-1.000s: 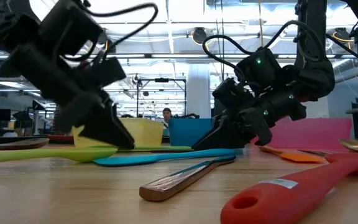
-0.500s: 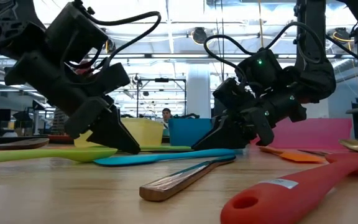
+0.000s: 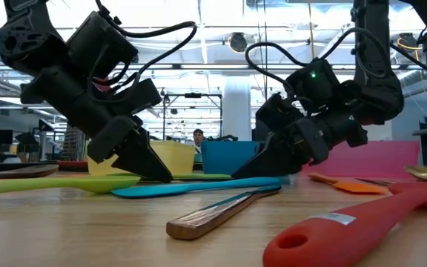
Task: Pick & Place Kitchen Items
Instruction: Put the black knife into the yellow bin
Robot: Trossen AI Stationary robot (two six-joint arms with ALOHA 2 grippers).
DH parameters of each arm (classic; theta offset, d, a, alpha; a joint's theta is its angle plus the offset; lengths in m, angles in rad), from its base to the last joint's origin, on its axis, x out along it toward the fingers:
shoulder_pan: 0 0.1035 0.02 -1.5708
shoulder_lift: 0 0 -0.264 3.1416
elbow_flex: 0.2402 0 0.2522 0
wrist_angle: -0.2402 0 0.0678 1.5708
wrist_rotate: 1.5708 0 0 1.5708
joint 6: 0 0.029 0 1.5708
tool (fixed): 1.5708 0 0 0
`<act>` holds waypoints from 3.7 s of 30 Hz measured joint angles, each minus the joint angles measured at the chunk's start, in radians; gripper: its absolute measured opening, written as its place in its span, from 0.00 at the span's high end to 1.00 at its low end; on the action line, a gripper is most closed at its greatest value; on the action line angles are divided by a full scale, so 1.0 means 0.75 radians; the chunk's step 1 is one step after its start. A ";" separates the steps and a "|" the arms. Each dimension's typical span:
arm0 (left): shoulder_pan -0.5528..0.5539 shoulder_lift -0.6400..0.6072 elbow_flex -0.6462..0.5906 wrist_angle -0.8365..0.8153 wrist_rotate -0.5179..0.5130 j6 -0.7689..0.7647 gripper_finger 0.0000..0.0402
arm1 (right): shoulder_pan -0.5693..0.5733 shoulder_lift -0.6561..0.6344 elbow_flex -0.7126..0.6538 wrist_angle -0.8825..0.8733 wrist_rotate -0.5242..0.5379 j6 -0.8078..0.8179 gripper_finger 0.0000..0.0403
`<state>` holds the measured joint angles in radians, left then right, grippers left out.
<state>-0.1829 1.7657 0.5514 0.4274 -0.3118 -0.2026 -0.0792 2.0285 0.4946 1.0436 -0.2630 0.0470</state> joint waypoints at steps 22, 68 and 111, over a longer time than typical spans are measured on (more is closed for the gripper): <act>0.076 0.002 -0.003 0.050 0.143 0.054 0.61 | -0.006 -0.004 0.000 0.134 -0.013 0.275 0.79; 0.003 -0.176 -0.005 0.062 -0.095 0.069 0.99 | 0.065 -0.656 -0.001 -0.153 0.086 -0.210 0.56; 0.841 -0.487 -0.002 -0.471 -0.005 -0.245 0.97 | 0.067 -0.712 -0.001 -0.262 0.105 -0.277 0.59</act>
<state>0.4476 1.4004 0.5499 0.0741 -0.3156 -0.3867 -0.0288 1.4944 0.4942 0.8471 -0.1841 -0.1608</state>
